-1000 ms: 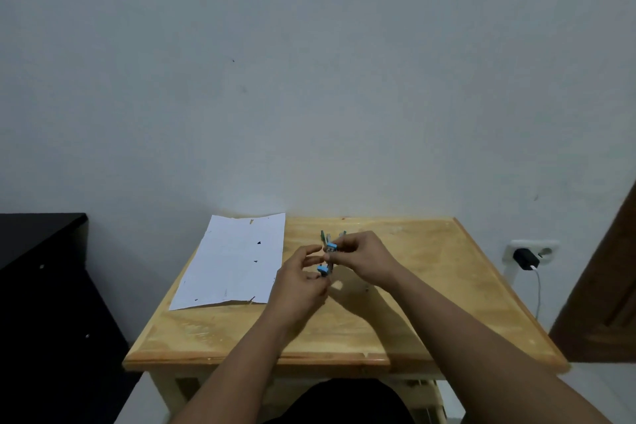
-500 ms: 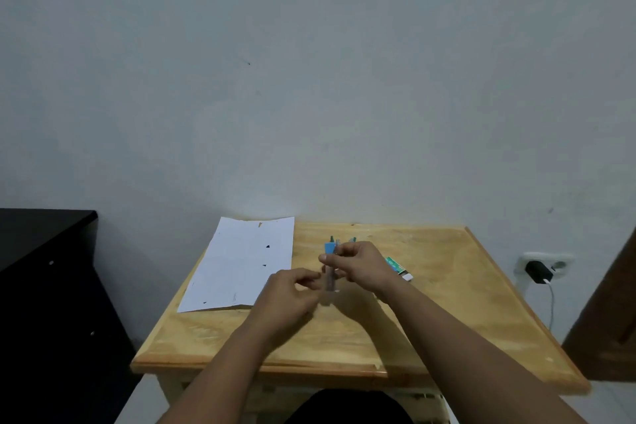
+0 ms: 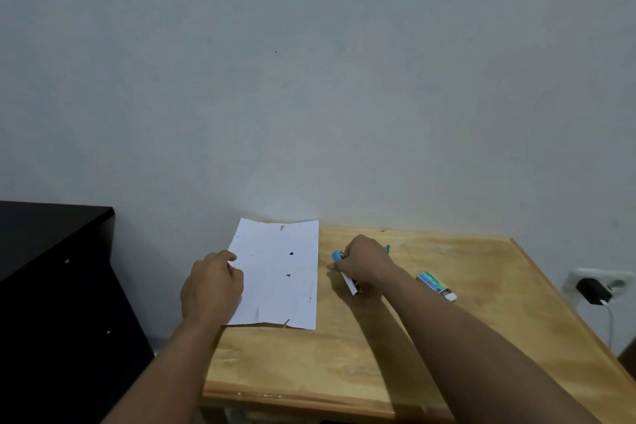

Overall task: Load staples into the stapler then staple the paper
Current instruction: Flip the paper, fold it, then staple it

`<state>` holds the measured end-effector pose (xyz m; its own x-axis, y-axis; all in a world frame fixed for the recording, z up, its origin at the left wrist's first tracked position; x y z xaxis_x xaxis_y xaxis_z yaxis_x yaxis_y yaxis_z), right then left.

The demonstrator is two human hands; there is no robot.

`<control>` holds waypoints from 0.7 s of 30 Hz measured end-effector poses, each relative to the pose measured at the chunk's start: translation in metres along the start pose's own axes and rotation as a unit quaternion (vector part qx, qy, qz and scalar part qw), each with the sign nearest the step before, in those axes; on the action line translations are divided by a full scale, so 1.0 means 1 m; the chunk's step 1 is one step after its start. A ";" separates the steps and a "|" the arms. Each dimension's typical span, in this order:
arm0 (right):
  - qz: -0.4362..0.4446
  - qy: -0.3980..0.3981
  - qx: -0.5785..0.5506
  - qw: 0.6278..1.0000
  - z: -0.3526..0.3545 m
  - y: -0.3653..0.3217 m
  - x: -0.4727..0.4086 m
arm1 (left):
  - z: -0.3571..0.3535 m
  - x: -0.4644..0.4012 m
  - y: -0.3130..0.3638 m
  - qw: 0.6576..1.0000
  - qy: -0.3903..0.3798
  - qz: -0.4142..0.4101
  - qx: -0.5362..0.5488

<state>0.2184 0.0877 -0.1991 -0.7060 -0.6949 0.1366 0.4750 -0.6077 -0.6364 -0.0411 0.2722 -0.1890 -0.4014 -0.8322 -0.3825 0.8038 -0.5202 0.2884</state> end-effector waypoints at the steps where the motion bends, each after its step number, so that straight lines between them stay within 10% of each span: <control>1: -0.002 0.001 -0.005 1.000 0.000 -0.002 -0.004 | -0.005 -0.004 -0.004 1.000 -0.005 0.001 0.002; 13: -0.050 0.009 -0.081 0.995 -0.025 -0.030 -0.037 | -0.042 -0.008 -0.012 0.999 -0.003 -0.046 -0.026; 21: -0.094 -0.032 -0.337 0.936 -0.058 -0.020 -0.037 | -0.044 -0.009 -0.011 0.998 -0.021 -0.047 -0.020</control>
<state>0.2044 0.1485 -0.2356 -0.7001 -0.6348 0.3269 -0.1101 -0.3564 -0.9278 -0.0270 0.2933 -0.2271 -0.4936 -0.7877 -0.3686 0.7778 -0.5895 0.2180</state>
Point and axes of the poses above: each hand's wrist, its own x-axis away from the middle knuckle, its own z-axis out of the back of the hand, y = z × x, the point moved 10 cm from there along -x, towards the middle knuckle, and after that the axes turned 12 degrees about -x, right-handed, at the moved point
